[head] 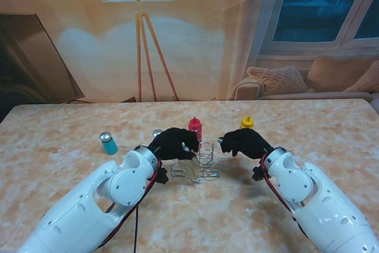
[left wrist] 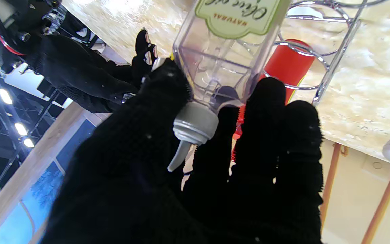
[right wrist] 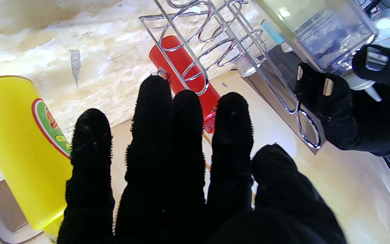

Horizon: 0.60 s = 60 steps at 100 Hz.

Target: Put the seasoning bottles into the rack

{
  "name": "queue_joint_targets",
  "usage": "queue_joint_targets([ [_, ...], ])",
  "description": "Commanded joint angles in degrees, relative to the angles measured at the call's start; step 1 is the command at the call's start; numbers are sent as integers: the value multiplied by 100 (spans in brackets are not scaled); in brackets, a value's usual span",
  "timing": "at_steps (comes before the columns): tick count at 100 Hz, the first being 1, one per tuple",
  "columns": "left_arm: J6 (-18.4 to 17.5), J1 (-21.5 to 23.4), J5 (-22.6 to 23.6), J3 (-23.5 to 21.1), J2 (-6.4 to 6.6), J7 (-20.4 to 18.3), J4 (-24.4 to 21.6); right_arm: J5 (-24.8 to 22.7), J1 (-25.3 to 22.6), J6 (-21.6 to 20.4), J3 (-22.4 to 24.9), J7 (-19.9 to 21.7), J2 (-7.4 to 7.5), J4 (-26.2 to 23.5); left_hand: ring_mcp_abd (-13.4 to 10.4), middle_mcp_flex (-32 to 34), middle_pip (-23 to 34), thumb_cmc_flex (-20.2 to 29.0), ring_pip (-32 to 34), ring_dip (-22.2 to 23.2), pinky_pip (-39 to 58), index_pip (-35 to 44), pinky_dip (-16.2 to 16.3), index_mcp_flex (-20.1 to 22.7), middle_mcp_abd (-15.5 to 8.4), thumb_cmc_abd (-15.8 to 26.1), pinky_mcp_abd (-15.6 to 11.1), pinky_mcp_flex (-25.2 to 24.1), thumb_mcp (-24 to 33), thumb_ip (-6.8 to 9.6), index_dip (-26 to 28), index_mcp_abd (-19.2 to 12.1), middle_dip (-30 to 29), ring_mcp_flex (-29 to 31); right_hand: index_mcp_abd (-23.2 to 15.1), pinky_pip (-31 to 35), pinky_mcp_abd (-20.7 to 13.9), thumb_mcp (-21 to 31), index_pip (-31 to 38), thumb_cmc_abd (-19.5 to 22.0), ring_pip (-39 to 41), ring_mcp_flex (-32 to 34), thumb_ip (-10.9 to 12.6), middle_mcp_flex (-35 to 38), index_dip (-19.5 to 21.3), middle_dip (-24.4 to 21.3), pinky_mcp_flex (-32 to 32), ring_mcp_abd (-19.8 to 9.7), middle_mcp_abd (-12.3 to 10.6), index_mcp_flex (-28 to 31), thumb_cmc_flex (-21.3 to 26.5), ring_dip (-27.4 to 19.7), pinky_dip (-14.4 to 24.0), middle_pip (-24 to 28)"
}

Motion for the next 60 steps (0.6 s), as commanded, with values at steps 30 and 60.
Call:
queue_joint_targets([
  [30, 430, 34, -83, 165, -171, 261, -106, -23, -42, 13, -13, 78, -21, -22, -560, 250, 496, 809, 550, 243, 321, 23, 211, 80, -117, 153, -266, -125, 1074, 312, -91, 77, 183, 195, -143, 16, 41, -23, 18, -41, -19, -8, -68, -24, -44, 116, -45, -73, -87, -40, -19, 172, 112, -2],
  [60, 170, 9, 53, 175, -131, 216, -26, -30, -50, 13, 0, 71, -22, -31, -581, 259, 500, 803, 550, 202, 292, 57, 186, 111, -220, 168, -351, -170, 1032, 304, -124, -27, 120, 144, -143, 20, 40, -24, 22, -41, -16, -6, -68, -24, -44, 117, -36, -83, -89, -38, -15, 173, 113, -2],
])
